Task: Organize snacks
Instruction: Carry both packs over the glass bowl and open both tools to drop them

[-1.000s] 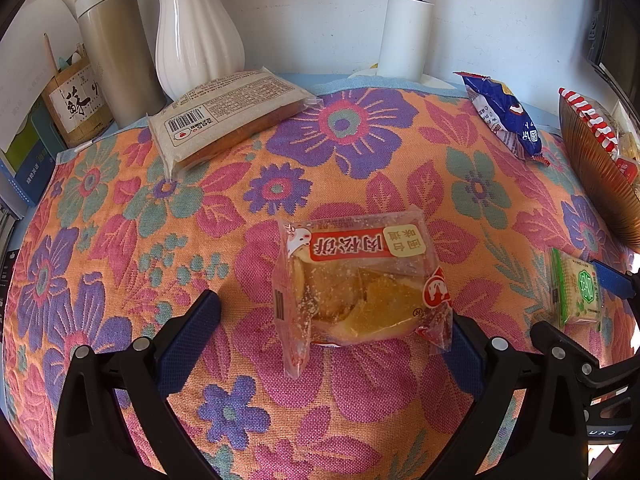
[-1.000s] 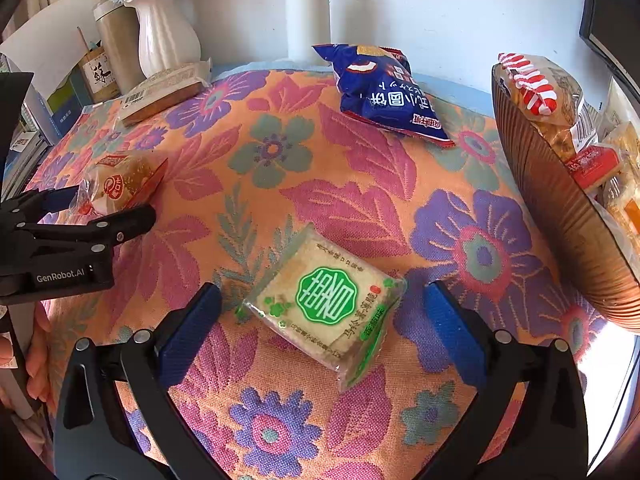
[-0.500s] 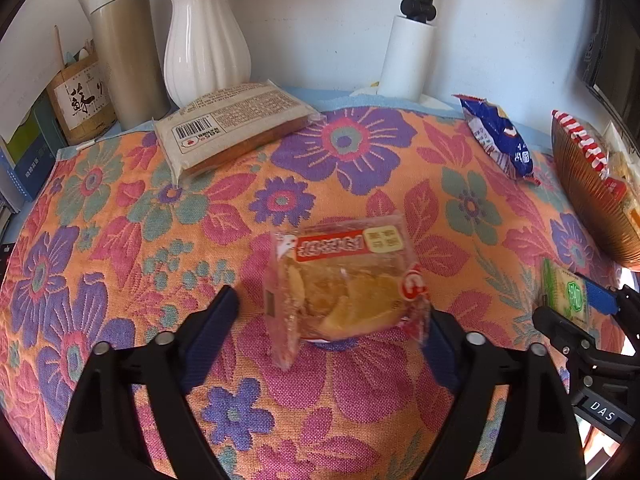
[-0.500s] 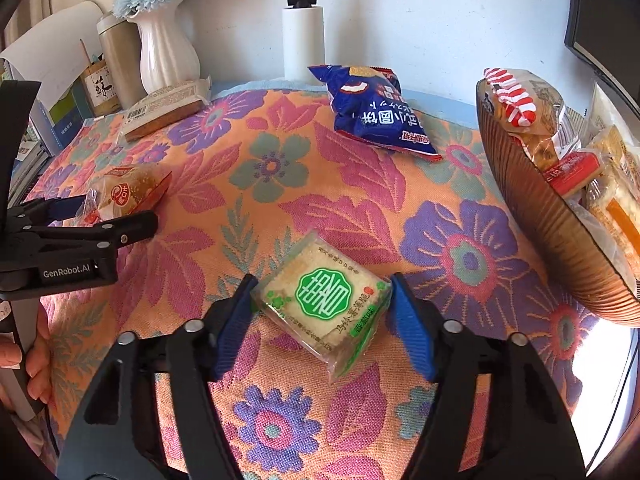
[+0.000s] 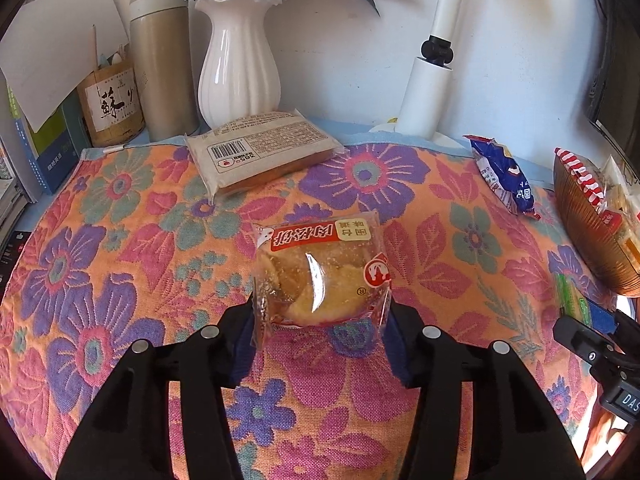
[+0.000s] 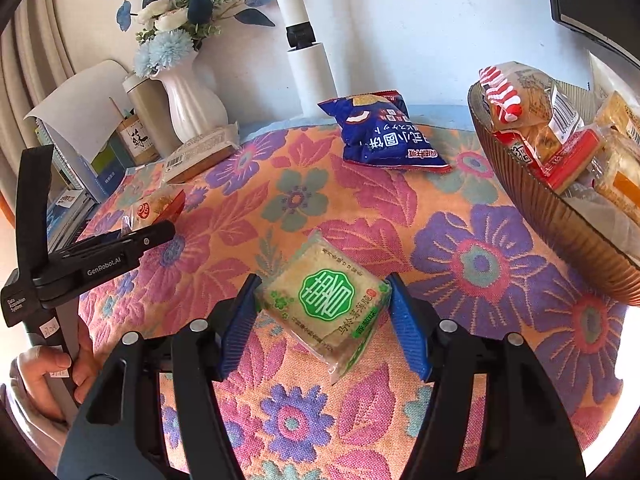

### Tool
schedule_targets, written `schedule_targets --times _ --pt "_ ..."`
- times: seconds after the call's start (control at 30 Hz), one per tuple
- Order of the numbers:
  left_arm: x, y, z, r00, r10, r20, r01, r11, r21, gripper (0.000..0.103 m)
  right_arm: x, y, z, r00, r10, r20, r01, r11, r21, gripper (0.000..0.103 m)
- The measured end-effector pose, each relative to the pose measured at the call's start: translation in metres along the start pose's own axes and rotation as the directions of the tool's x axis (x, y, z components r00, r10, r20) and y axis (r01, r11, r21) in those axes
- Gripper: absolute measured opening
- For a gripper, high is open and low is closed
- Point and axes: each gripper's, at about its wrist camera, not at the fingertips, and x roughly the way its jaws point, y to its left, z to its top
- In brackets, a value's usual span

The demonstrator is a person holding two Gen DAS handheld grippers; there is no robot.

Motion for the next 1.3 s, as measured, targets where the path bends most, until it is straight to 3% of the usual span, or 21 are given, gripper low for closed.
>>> schedule_targets --times 0.17,0.33,0.4,0.5,0.57,0.7,0.93,1.03,1.17,1.2,1.23,1.27,1.3 --pt "0.001 0.006 0.000 1.000 0.007 -0.002 -0.008 0.999 -0.031 0.051 -0.011 0.000 -0.002 0.998 -0.007 0.065 0.007 1.000 0.002 0.065" --pt "-0.011 0.003 -0.002 0.997 -0.040 0.063 0.040 0.999 -0.011 0.051 -0.032 -0.004 -0.005 0.982 -0.029 0.187 0.027 1.000 0.016 0.065" --pt "-0.018 -0.001 -0.002 0.993 -0.065 0.102 0.065 0.998 0.009 0.051 -0.040 -0.005 -0.006 0.974 -0.012 0.228 0.008 1.000 0.016 0.065" --pt "-0.026 -0.015 0.005 0.992 -0.019 0.121 0.012 0.998 0.056 0.051 -0.055 -0.012 0.001 0.966 0.025 0.258 -0.037 0.998 0.041 0.065" --pt "-0.035 -0.031 0.015 0.990 -0.027 0.138 0.014 0.995 0.096 0.051 -0.070 -0.019 0.012 0.959 0.044 0.281 -0.063 0.996 0.058 0.065" --pt "-0.052 -0.075 0.051 0.979 -0.128 0.158 0.106 0.984 0.143 0.052 -0.107 -0.041 0.044 0.944 0.036 0.329 -0.062 0.996 0.068 0.065" --pt "-0.051 -0.202 0.123 0.952 -0.276 0.129 0.236 0.937 0.258 0.053 -0.142 -0.104 0.104 0.935 -0.063 0.348 0.030 0.995 0.100 0.065" --pt "-0.037 -0.257 0.140 0.940 -0.331 0.086 0.290 0.905 0.311 0.053 -0.152 -0.140 0.109 0.937 -0.099 0.336 0.049 0.987 0.152 0.066" --pt "-0.005 -0.312 0.149 0.923 -0.384 -0.008 0.366 0.874 0.320 0.057 -0.149 -0.182 0.092 0.949 -0.135 0.285 0.068 0.970 0.233 0.069" --pt "0.003 -0.321 0.149 0.923 -0.383 -0.022 0.371 0.875 0.312 0.063 -0.147 -0.189 0.087 0.951 -0.154 0.267 0.087 0.965 0.246 0.071" --pt "0.011 -0.328 0.149 0.925 -0.380 -0.030 0.370 0.877 0.306 0.070 -0.145 -0.196 0.083 0.951 -0.182 0.249 0.116 0.959 0.257 0.080" --pt "0.016 -0.332 0.148 0.928 -0.371 -0.035 0.363 0.882 0.301 0.087 -0.145 -0.203 0.078 0.949 -0.202 0.242 0.134 0.953 0.273 0.099" --pt "0.018 -0.334 0.147 0.931 -0.363 -0.032 0.356 0.888 0.292 0.090 -0.146 -0.208 0.074 0.949 -0.197 0.247 0.122 0.950 0.289 0.100"
